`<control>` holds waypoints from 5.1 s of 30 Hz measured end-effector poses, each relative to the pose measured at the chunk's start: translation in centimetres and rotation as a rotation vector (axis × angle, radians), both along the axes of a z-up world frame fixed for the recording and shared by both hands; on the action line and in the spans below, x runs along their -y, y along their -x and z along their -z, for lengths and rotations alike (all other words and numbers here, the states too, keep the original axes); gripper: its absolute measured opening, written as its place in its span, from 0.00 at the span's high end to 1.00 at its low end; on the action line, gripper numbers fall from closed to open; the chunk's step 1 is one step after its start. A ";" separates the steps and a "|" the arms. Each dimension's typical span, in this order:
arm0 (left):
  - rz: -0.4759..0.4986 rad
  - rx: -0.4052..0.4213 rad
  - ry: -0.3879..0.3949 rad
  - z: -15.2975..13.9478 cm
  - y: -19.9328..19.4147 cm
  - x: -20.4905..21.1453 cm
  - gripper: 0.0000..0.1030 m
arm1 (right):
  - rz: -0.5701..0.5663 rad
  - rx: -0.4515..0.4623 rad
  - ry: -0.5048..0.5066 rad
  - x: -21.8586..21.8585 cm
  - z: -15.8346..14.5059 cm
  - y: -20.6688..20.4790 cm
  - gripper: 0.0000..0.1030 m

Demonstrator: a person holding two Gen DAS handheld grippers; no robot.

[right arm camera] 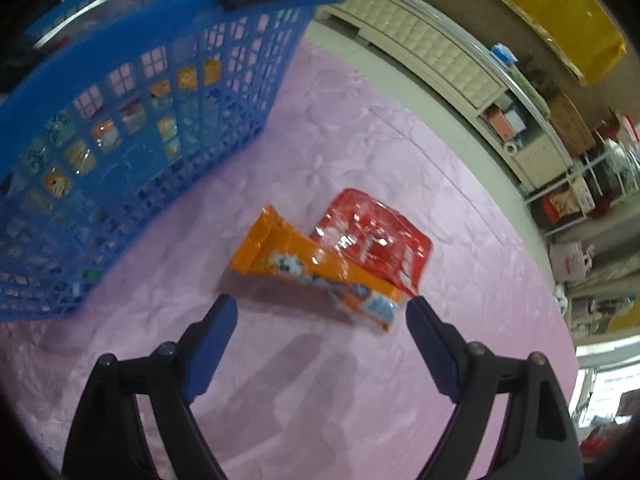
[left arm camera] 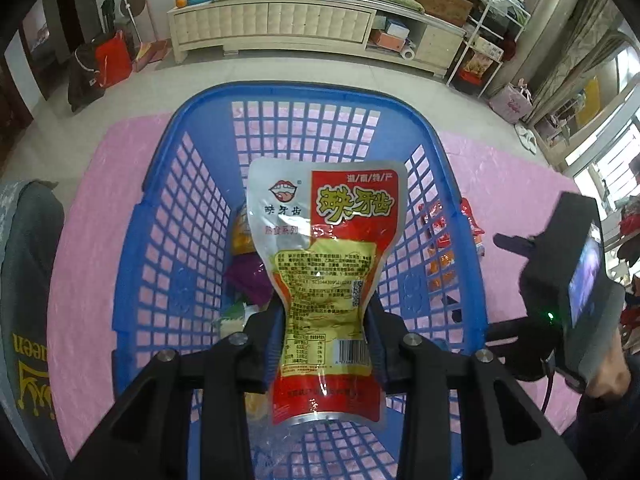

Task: Organize snacks
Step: 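Carry the red-and-yellow pouch over the basket with the left gripper while the right gripper grasps the orange sausage stick, then open the left gripper to drop the pouch while the right gripper lifts the sausage stick, then lower the orange sausage stick into the basket and open the right gripper, then move the right gripper to the small red pouch and grasp it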

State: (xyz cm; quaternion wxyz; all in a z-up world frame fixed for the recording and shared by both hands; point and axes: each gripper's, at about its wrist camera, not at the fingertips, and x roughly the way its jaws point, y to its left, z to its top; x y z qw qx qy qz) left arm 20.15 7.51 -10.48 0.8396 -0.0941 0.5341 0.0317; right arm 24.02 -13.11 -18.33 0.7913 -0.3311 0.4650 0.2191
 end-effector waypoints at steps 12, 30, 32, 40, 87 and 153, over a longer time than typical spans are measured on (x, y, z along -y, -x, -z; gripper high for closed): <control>-0.023 -0.030 0.034 0.6 -1.2 -0.3 0.65 | -0.013 -0.032 0.008 -0.1 0.9 -2.0 0.71; 0.050 0.034 -0.037 -0.8 1.0 0.2 0.32 | 0.066 0.077 -0.218 1.1 -7.3 1.6 0.85; 0.060 0.054 -0.046 -1.5 1.7 0.4 0.31 | 0.079 0.076 -0.236 1.1 -8.0 1.8 0.85; 0.040 0.132 -0.039 -4.9 4.7 -0.7 0.28 | 0.089 0.103 -0.293 0.5 -11.5 4.4 0.85; 0.025 0.185 -0.017 -5.1 11.4 -3.1 0.28 | 0.367 -0.171 -0.474 -5.2 -12.1 8.3 0.36; 0.027 -0.074 -0.065 1.3 -8.5 -0.3 0.20 | 0.494 -0.370 -0.299 6.5 -0.2 -11.4 0.10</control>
